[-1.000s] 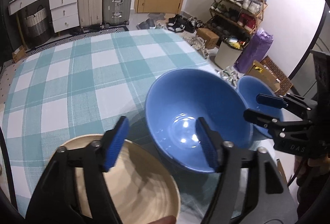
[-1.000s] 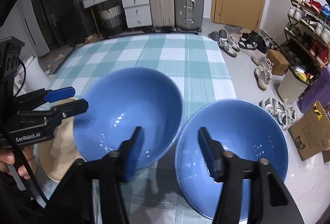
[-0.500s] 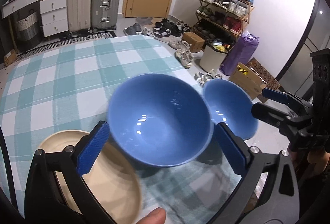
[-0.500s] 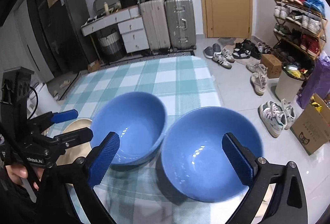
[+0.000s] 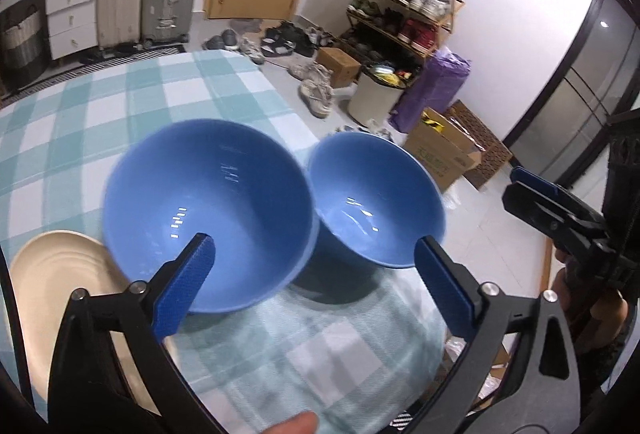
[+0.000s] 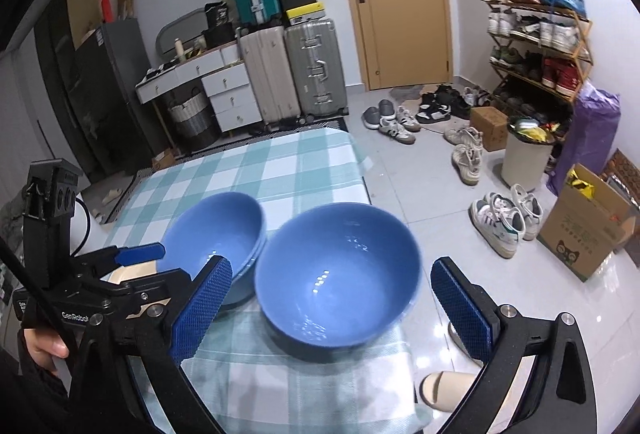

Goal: Organize plates and bowls
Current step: 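Move both tools to the rim of the remaining single blue bowl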

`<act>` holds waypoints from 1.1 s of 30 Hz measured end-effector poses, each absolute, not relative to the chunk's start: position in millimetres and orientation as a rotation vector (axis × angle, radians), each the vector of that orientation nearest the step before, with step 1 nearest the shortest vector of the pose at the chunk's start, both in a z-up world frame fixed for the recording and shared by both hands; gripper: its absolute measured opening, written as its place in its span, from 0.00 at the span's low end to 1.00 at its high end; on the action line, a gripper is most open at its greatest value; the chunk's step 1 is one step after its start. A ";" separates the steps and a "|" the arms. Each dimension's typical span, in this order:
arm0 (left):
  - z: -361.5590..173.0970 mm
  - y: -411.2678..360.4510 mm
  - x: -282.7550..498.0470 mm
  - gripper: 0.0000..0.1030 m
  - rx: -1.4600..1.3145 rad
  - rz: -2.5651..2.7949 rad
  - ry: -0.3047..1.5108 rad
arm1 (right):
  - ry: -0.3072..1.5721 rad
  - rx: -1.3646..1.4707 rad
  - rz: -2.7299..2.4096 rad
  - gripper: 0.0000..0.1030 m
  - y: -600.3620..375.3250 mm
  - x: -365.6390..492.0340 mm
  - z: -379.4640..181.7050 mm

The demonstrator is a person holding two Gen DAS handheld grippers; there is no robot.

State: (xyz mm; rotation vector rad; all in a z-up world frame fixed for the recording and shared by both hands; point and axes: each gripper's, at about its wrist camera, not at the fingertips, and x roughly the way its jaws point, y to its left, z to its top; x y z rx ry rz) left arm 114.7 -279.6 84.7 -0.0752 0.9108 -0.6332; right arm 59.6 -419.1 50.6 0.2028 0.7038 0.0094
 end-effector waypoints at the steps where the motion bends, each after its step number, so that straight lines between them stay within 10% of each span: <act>1: 84.2 -286.0 111.4 0.91 -0.061 -0.647 0.913 | 0.704 0.212 0.000 0.99 -424.8 56.6 48.4; 13: 69.0 -334.5 94.8 0.54 -0.042 -0.742 0.981 | 0.734 0.274 -0.041 0.99 -458.6 57.9 23.0; 26: 44.5 -341.1 118.3 0.49 -0.091 -0.714 1.061 | 0.781 0.294 -0.028 0.99 -463.4 78.4 -3.6; 33: 38.1 -339.5 131.0 0.45 -0.103 -0.678 1.076 | 0.826 0.309 -0.025 0.75 -467.5 97.4 -22.1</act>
